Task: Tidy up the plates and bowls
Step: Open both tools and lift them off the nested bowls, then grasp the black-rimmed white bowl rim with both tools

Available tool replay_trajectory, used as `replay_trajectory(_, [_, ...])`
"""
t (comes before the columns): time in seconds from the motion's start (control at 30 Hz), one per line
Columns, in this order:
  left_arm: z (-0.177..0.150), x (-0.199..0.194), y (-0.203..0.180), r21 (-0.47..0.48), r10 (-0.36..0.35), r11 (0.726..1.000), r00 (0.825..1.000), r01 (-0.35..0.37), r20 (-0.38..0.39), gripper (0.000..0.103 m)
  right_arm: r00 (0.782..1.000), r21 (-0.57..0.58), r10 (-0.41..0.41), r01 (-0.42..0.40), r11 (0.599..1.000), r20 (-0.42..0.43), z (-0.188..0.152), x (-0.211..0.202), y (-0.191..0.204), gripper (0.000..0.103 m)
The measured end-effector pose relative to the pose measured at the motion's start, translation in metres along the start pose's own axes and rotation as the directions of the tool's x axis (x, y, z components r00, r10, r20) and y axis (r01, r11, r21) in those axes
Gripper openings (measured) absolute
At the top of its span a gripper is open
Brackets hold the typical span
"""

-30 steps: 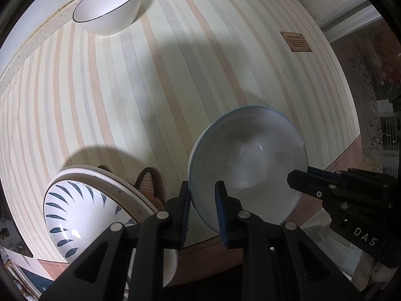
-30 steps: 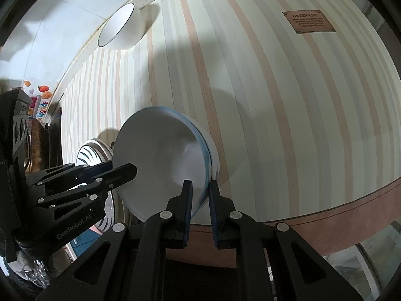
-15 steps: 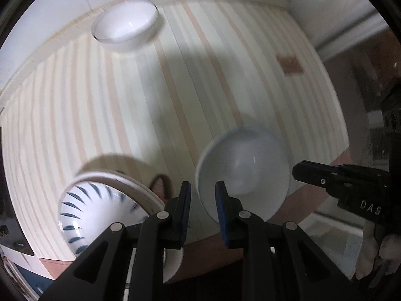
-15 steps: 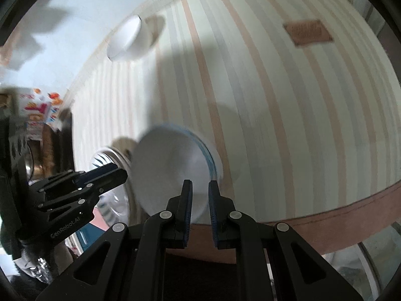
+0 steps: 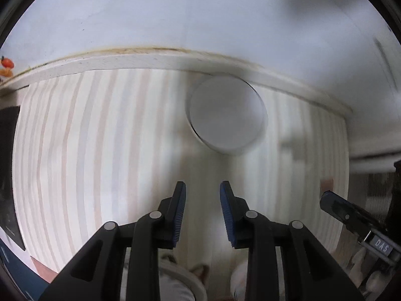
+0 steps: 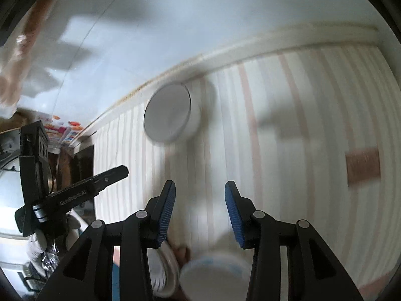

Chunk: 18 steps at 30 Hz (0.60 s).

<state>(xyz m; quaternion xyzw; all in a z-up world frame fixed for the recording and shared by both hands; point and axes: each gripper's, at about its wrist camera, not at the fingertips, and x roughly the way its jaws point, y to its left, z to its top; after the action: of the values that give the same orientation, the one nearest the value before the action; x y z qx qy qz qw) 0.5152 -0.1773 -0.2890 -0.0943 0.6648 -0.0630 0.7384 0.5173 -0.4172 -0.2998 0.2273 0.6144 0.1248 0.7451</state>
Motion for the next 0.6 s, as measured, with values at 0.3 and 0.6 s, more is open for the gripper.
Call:
replay_trajectory(0.3, [0.06, 0.046, 0.026, -0.086, 0.005, 0.996, 0.998, -0.011, -0.068, 0.026, 0.996, -0.056, -0.092, 0.091, 0.994, -0.013, 0.082, 0.077, 0.026, 0.044])
replay_trajectory(0.6, [0.072, 0.089, 0.014, -0.071, -0.065, 0.996, 0.991, 0.057, -0.118, 0.02, 0.983, -0.086, -0.144, 0.135, 0.987, -0.116, 0.1, 0.138, 0.021, 0.013])
